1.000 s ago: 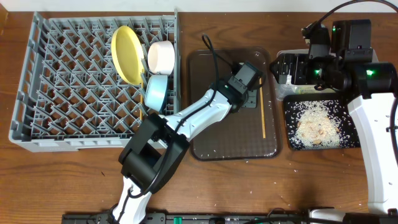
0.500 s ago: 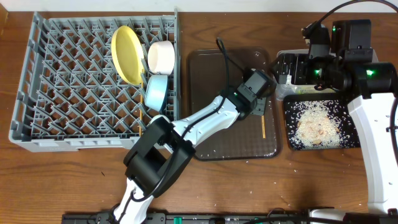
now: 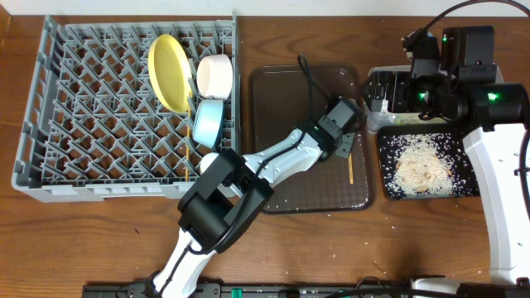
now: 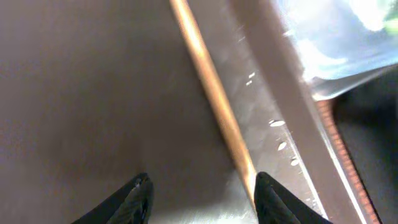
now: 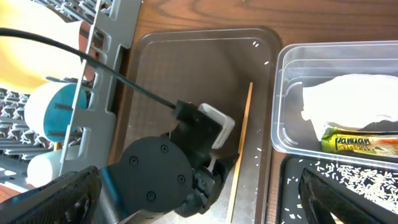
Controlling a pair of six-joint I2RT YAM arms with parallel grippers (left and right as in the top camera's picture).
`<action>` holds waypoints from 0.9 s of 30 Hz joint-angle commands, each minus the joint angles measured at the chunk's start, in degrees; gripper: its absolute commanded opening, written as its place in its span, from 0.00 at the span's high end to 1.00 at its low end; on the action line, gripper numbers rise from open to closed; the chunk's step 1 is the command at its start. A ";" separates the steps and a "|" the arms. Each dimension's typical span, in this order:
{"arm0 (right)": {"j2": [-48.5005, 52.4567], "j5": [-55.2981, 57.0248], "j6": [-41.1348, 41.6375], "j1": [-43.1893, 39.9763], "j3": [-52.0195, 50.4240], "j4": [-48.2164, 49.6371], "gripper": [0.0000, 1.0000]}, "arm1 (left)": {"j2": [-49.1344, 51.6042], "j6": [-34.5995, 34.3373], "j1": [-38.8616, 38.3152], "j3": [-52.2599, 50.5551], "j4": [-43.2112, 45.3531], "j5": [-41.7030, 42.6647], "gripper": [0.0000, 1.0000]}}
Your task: Sort waste into correct bins and load items into the dishwasher
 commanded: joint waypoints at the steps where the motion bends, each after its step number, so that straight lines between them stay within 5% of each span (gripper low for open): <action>1: 0.33 0.13 0.04 0.13 0.07 -0.07 0.01 | 0.17 9.05 -0.48 1.01 0.61 -0.87 0.46; 9: 0.33 0.13 0.04 0.13 0.07 -0.07 0.01 | 0.92 10.73 -1.20 0.98 0.87 -0.90 0.46; 16: 0.33 0.15 0.04 0.13 0.07 -0.07 0.01 | 3.37 19.52 -4.48 0.98 3.21 -3.17 0.46; 27: 0.33 0.13 0.04 0.13 0.07 -0.07 0.01 | 3.37 14.97 -5.18 0.98 0.13 -13.62 0.46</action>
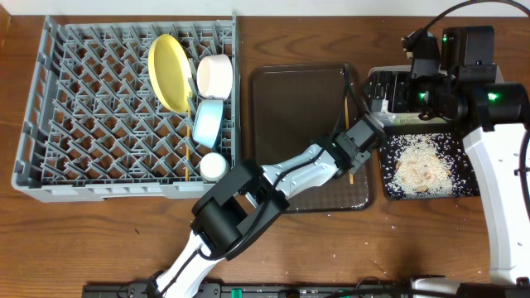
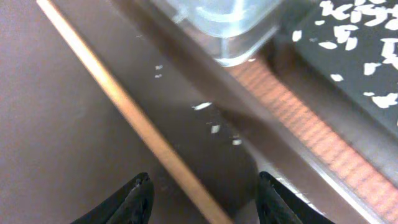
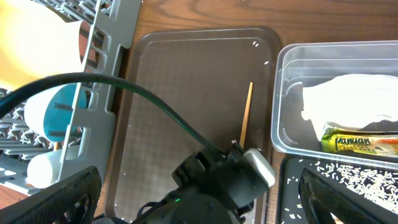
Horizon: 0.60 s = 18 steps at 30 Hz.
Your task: Sort waste into correct bins and load items into the dishwasher
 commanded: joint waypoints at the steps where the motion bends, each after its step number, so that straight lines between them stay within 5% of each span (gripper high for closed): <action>1: 0.33 0.15 0.04 0.13 0.07 -0.07 0.01 | 1.11 -3.02 0.48 0.39 -1.68 -8.02 0.46; 12: 0.33 0.13 0.04 0.13 0.07 -0.07 0.01 | 1.11 -12.37 2.62 0.39 -4.79 -14.10 0.46; 18: 0.33 0.15 0.04 0.13 0.07 -0.07 0.01 | 1.11 -20.96 7.80 0.39 -8.02 -7.10 0.46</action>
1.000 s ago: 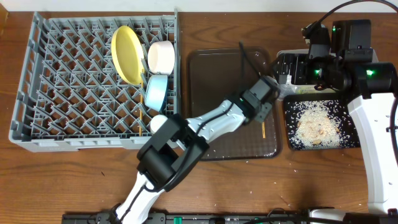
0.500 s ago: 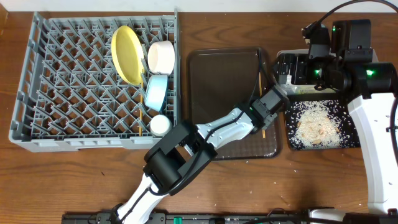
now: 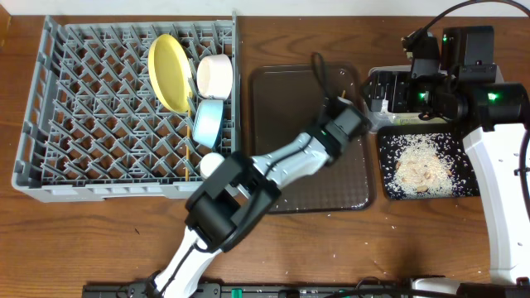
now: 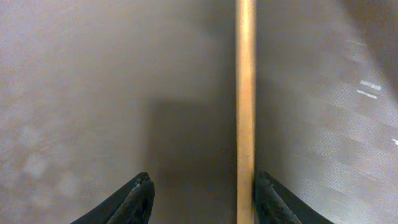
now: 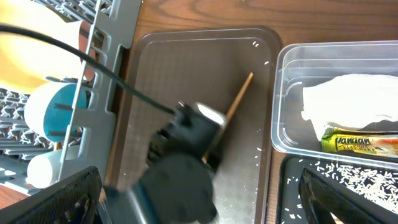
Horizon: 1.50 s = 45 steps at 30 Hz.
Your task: Sort waste into correct bins and load items into the dishwasher
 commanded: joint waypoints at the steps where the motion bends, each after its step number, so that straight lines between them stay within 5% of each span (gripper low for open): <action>1: 0.33 0.15 0.04 0.13 0.07 -0.07 0.01 | 1.14 -7.58 4.17 -0.31 -2.45 5.79 0.46; 7: 0.33 0.15 0.04 0.13 0.07 -0.07 0.01 | 1.14 -11.93 8.57 -0.31 -2.99 17.40 0.46; 12: 0.33 0.15 0.04 0.13 0.07 -0.07 0.01 | 1.11 -12.50 9.05 -0.28 -2.84 22.93 0.71; 18: 0.33 0.15 0.04 0.13 0.07 -0.07 0.01 | 0.92 -12.48 9.05 -0.28 -2.69 26.05 0.73; 30: 0.33 0.15 0.04 0.13 0.07 -0.07 0.01 | 0.17 -11.65 8.83 -0.31 -2.82 22.03 0.77; 45: 0.33 0.15 0.04 0.13 0.07 -0.07 0.01 | 0.17 3.10 0.74 -0.31 1.38 7.93 0.68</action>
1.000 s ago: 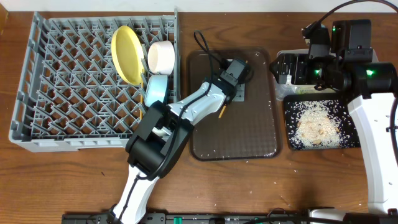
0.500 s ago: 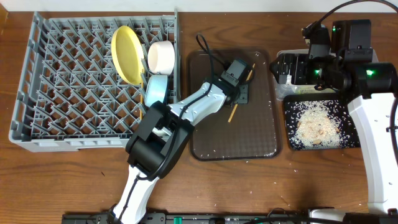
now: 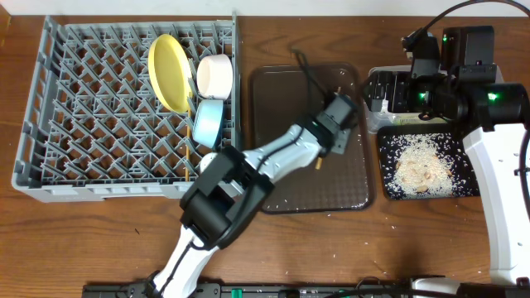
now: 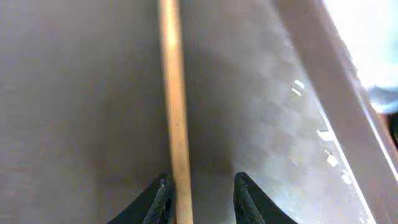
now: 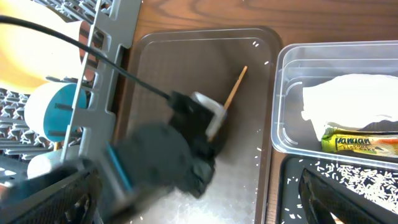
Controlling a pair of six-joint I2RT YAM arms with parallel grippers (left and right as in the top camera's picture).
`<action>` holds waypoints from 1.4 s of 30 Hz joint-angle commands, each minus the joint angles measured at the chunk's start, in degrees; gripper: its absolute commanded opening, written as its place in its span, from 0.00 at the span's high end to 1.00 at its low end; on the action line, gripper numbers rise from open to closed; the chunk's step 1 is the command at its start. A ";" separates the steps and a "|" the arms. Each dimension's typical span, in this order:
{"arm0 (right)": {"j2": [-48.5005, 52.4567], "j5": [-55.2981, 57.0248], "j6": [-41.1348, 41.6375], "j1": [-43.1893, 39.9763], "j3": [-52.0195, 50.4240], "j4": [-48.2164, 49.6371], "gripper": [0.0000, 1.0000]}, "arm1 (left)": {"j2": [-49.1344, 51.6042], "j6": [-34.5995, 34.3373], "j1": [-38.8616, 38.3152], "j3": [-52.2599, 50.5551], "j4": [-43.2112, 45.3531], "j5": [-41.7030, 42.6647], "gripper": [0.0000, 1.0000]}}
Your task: Sort waste into correct bins and load items into the dishwasher
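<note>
A wooden chopstick (image 4: 174,112) lies tilted on the brown tray (image 3: 273,99); the right wrist view shows its upper end (image 5: 236,83). My left gripper (image 4: 204,202) is low over the tray and straddles the stick. Its jaws are partly closed. The left finger (image 4: 163,200) touches the stick and the right finger (image 4: 245,198) stands apart from it. In the overhead view the left gripper (image 3: 334,126) covers most of the stick. My right gripper (image 5: 214,208) hangs wide open and empty above the bins at the right.
The grey dish rack (image 3: 99,124) at the left holds a yellow plate (image 3: 168,70), a white bowl (image 3: 215,73) and a blue cup (image 3: 207,120). Right of the tray are a clear bin (image 5: 292,112) with wrappers and a black tray (image 3: 389,186) of rice.
The left jaws have narrowed round the chopstick. It now lies against the left finger, where before it was by the right one. The right arm has not moved.
The chopstick first lay straight along the tray's right side with my open left gripper over it. The gripper was then near the tray's lower right corner. Later the stick lay tilted under the open jaws, which now stand partly closed round it.
</note>
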 commanded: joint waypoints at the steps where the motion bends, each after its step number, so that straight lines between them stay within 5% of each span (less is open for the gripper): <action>1: 0.33 0.15 0.04 0.13 0.07 -0.07 0.01 | 1.01 4.22 -1.27 -0.70 0.04 -6.93 0.70; 7: 0.33 0.17 0.04 0.13 0.07 -0.07 0.01 | 0.98 4.17 -1.20 -0.70 0.00 -7.26 0.79; 9: 0.33 0.17 0.04 0.13 0.07 -0.07 0.01 | 0.98 4.17 -1.22 -0.70 -0.04 -7.26 0.92; 22: 0.33 0.17 0.04 0.13 0.07 -0.07 0.01 | -0.59 4.11 -1.27 -0.68 -0.33 -7.15 0.92; 37: 0.33 0.15 0.04 0.13 0.07 -0.07 0.01 | -7.28 1.25 0.15 1.95 -13.51 -1.18 0.89; 41: 0.33 0.15 0.04 0.13 0.07 -0.07 0.01 | -7.28 1.09 0.87 4.92 -18.25 1.95 0.83; 42: 0.33 0.15 0.04 0.13 0.07 -0.07 0.01 | -7.28 1.09 0.96 5.55 -19.04 2.80 0.75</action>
